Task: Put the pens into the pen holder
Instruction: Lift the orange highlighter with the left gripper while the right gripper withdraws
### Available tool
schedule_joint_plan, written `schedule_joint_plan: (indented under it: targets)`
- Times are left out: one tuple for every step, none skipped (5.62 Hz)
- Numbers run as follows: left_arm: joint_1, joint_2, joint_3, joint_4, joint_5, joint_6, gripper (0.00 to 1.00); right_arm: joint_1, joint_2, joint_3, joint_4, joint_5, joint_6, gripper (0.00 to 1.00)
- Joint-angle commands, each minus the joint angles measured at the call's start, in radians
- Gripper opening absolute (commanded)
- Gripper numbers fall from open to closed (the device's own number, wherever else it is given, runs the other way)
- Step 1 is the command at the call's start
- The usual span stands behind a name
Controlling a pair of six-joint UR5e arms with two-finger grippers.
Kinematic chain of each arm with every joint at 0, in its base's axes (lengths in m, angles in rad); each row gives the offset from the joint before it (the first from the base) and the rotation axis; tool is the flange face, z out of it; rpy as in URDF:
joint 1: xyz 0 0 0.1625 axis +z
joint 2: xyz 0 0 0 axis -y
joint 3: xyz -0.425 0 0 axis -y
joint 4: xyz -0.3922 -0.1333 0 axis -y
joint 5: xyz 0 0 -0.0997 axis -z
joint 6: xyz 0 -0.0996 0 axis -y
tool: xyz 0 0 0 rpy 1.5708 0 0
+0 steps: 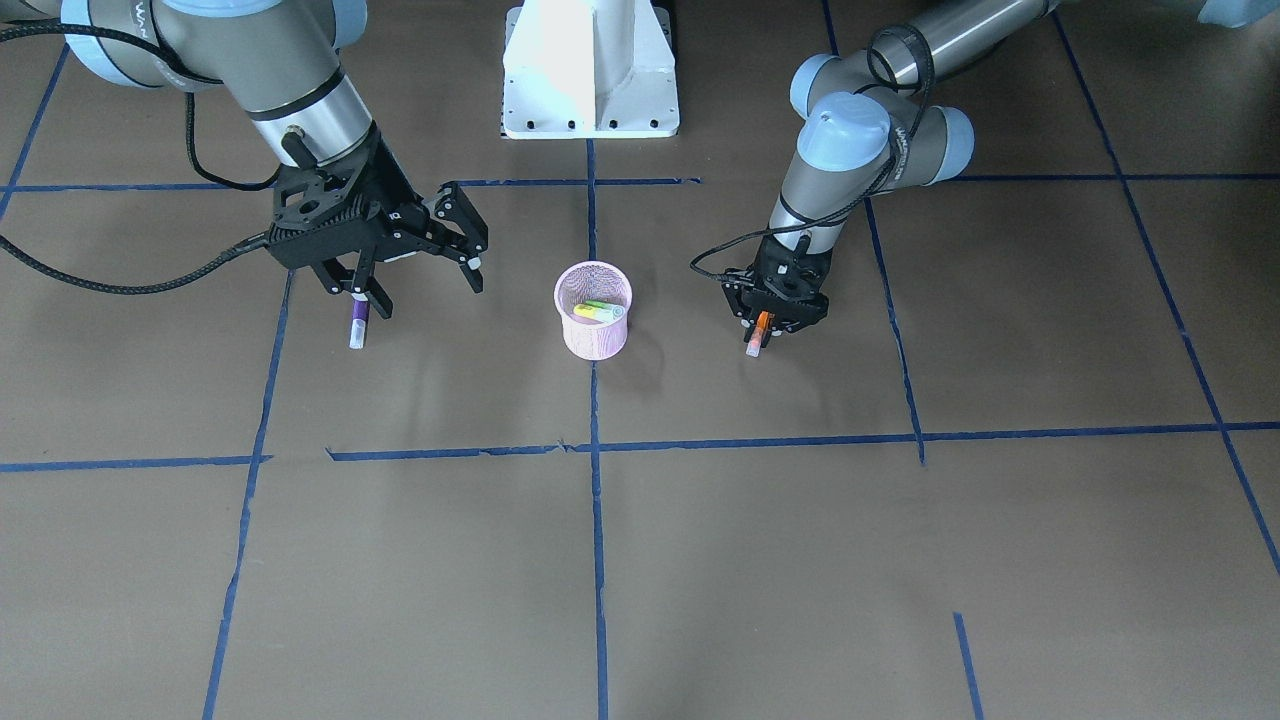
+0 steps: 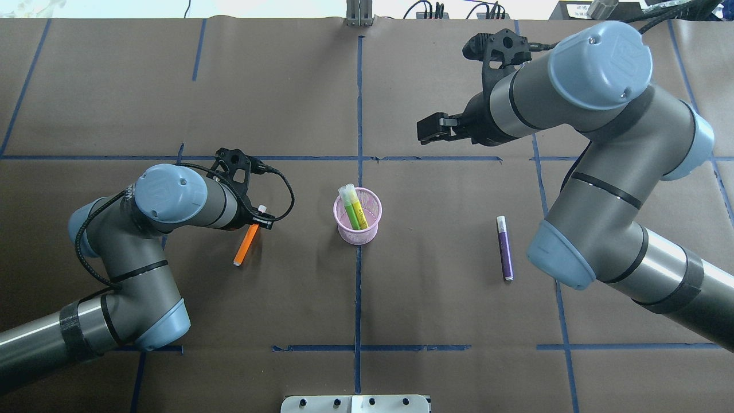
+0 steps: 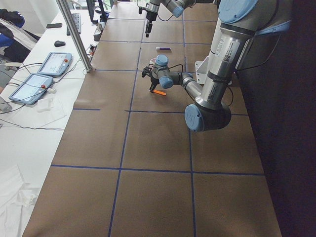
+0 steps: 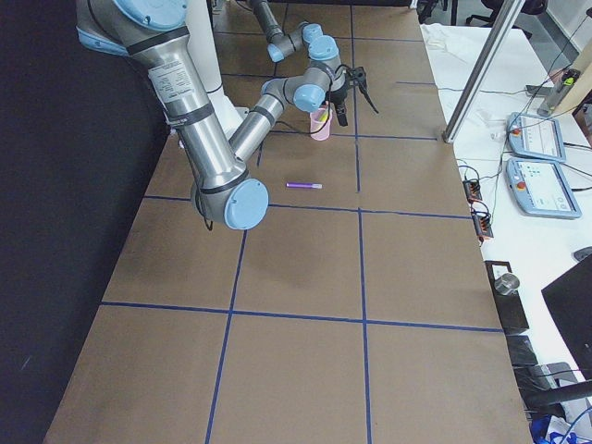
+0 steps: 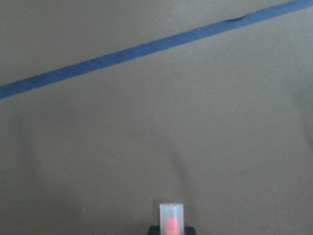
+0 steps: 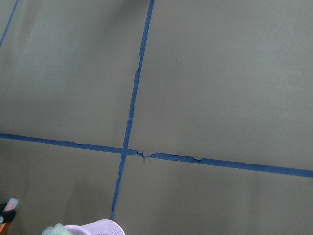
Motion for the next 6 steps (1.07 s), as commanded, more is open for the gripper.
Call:
schedule_joint_plan:
  targets:
    - [-0.017,-0.004,-0.078,0.055,0.001,-0.003,0.00,0.030,0.001,-0.003,-0.061,0.029,0.000,1.00]
    - [-0.054,-0.006,-0.167,0.059,0.001,-0.004,0.00,0.083,-0.003,-0.004,-0.162,0.096,-0.017,1.00]
    - [-0.072,-0.006,-0.247,0.054,0.007,-0.012,0.00,0.120,-0.032,-0.012,-0.233,0.176,-0.105,1.00]
    - [-0.085,-0.010,-0.310,0.036,0.011,-0.033,0.00,0.156,-0.057,-0.048,-0.284,0.251,-0.185,1.00]
    - [-0.096,-0.010,-0.323,-0.106,0.023,-0.088,0.00,0.165,-0.072,-0.102,-0.283,0.278,-0.184,1.00]
    - [-0.094,-0.009,-0.314,-0.260,0.071,-0.168,0.00,0.165,-0.122,-0.090,-0.272,0.278,-0.177,1.00]
